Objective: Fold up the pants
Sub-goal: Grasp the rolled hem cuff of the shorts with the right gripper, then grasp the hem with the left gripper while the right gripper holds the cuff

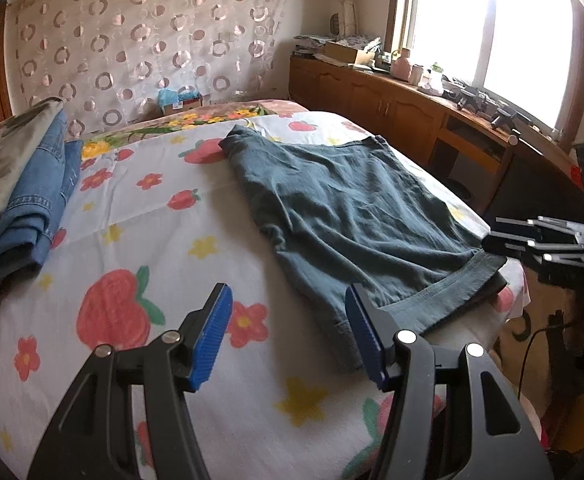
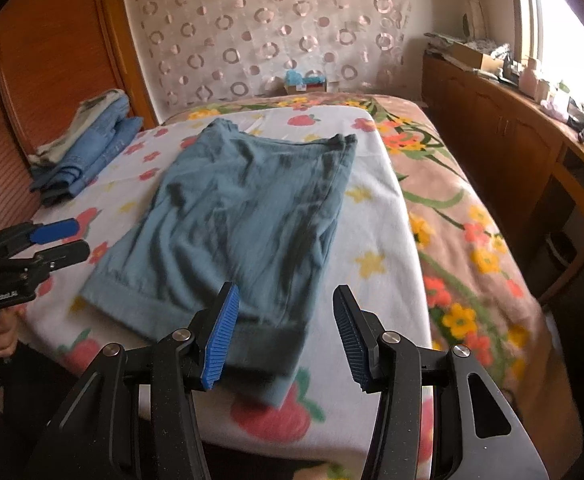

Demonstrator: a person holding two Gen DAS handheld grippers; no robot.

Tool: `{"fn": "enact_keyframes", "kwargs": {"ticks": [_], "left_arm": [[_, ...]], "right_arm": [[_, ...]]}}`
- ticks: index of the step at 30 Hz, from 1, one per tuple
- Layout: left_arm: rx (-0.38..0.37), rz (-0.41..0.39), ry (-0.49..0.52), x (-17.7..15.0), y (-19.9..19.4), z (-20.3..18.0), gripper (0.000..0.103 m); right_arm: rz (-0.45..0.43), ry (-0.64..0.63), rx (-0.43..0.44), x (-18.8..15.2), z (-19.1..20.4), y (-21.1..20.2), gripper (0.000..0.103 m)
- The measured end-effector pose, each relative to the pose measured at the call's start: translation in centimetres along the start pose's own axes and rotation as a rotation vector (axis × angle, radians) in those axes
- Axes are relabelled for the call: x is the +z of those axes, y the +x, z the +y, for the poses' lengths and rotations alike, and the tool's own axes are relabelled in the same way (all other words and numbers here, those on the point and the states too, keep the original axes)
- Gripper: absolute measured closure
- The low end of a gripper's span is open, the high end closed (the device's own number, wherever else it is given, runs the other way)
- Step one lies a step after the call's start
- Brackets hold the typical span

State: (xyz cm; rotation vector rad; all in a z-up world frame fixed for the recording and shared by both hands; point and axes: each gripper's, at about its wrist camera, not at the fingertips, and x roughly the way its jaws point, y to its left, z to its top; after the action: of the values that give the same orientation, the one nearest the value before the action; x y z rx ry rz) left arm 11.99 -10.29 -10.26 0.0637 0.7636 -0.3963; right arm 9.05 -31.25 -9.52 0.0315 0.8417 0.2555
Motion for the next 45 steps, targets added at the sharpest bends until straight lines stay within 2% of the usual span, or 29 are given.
{"fn": "enact_keyframes", "kwargs": {"ticks": [6,9,11,15,18,22,25,27,29,34,36,39,45], "left_arm": [[-0.011,0.021,0.000,0.0,0.8,-0.8,0.045],[-0.025,0.038,0.014,-0.3,0.8,-1.3,0.045],[-0.023,0.036,0.028,-0.4,0.5,-1.5,0.045],[-0.027,0.044,0.029,-0.4,0.3,-1.4,0.045],[-0.029,0.048,0.036,-0.5,0.3,-1.5,0.045],[-0.056,0.078,0.043,-0.6,1.2,-1.7,0.045],[-0.051,0.114,0.075,-0.6,2.0,-2.3,0.045],[-0.035,0.118,0.126,-0.4,2.1,-2.9,0.045],[-0.041,0.122,0.137,-0.2,2.1,-3.1,0.045],[-0.079,0.135,0.086,-0.1,2.3,-2.5,0.045],[-0.117,0.155,0.053,-0.3,2.7,-2.1,0.045],[-0.135,0.160,0.031,-0.6,2.8,-2.1,0.048],[-0.152,0.164,0.036,-1.0,3.0,-2.5,0.062]], "right_arm": [[0.024,0.020,0.004,-1.0,-0.2,0.3,0.063],[0.035,0.033,0.017,-1.4,-0.2,0.5,0.072],[0.026,0.022,0.025,-1.4,0.1,0.3,0.087],[-0.005,0.001,0.025,-1.0,1.1,-0.9,0.092],[-0.014,-0.002,0.059,-0.9,1.7,-1.6,0.092],[0.010,0.006,0.031,-1.4,1.5,-0.9,0.092],[0.031,0.017,-0.004,-1.8,1.1,-0.2,0.081],[0.036,0.007,-0.017,-2.0,1.1,0.0,0.079],[0.043,0.017,-0.021,-2.1,0.8,0.2,0.067],[0.043,0.046,-0.017,-2.4,0.5,0.7,0.061],[0.036,0.035,-0.013,-2.3,0.7,0.6,0.061],[0.019,0.031,-0.012,-2.2,0.8,0.1,0.060],[-0.008,0.040,-0.012,-1.9,0.5,-0.6,0.060]]}}
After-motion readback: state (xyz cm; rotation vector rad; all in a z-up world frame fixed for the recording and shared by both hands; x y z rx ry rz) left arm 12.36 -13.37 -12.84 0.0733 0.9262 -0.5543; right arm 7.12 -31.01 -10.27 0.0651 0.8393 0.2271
